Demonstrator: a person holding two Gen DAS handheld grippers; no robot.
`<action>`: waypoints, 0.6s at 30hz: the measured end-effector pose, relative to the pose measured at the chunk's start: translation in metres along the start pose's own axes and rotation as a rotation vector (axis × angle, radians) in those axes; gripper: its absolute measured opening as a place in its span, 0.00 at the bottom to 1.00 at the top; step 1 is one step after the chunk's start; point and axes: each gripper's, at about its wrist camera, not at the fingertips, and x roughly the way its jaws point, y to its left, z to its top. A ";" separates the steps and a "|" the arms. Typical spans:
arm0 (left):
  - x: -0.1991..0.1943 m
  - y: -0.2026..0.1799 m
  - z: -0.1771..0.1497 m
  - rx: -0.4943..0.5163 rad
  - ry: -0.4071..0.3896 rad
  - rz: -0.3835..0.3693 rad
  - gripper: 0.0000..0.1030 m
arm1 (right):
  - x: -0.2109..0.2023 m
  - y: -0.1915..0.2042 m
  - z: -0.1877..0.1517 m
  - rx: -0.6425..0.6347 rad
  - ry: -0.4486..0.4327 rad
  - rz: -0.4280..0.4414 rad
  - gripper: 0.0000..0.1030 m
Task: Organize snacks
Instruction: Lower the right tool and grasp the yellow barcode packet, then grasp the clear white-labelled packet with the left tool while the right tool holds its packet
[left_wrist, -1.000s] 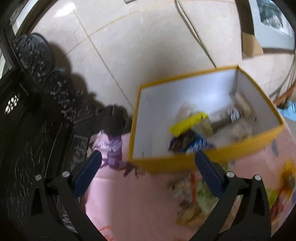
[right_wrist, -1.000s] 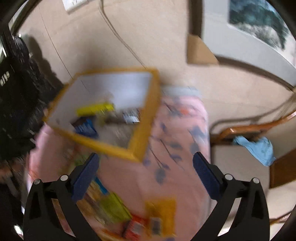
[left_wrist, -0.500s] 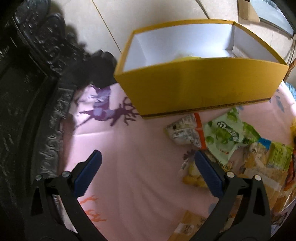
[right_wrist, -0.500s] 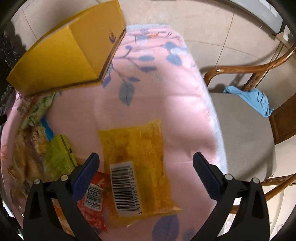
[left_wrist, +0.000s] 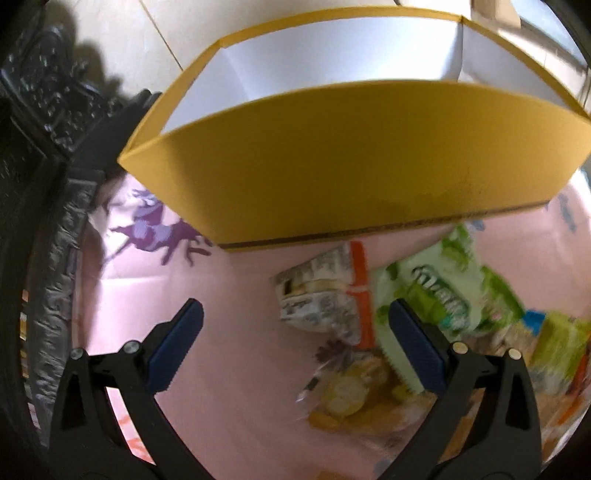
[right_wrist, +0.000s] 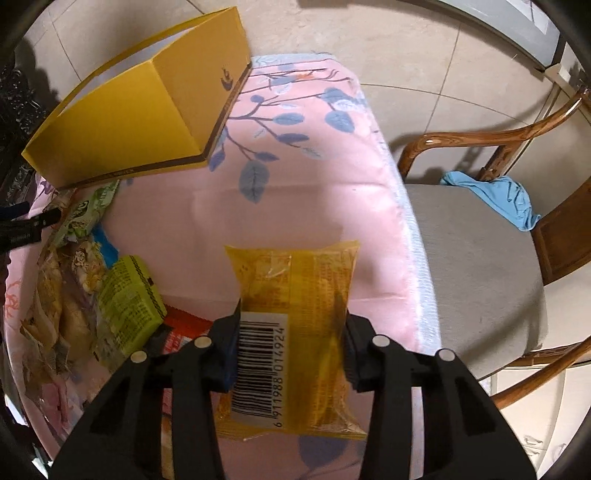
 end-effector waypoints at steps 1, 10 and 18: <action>0.001 0.000 0.002 -0.007 0.000 -0.003 0.98 | 0.000 -0.002 -0.001 0.003 0.004 -0.005 0.42; 0.030 0.024 0.005 -0.216 0.087 -0.080 0.41 | 0.005 -0.012 -0.015 0.044 0.029 0.012 0.42; 0.010 0.016 -0.003 -0.141 0.011 -0.054 0.39 | -0.005 0.006 -0.010 0.001 0.019 0.030 0.42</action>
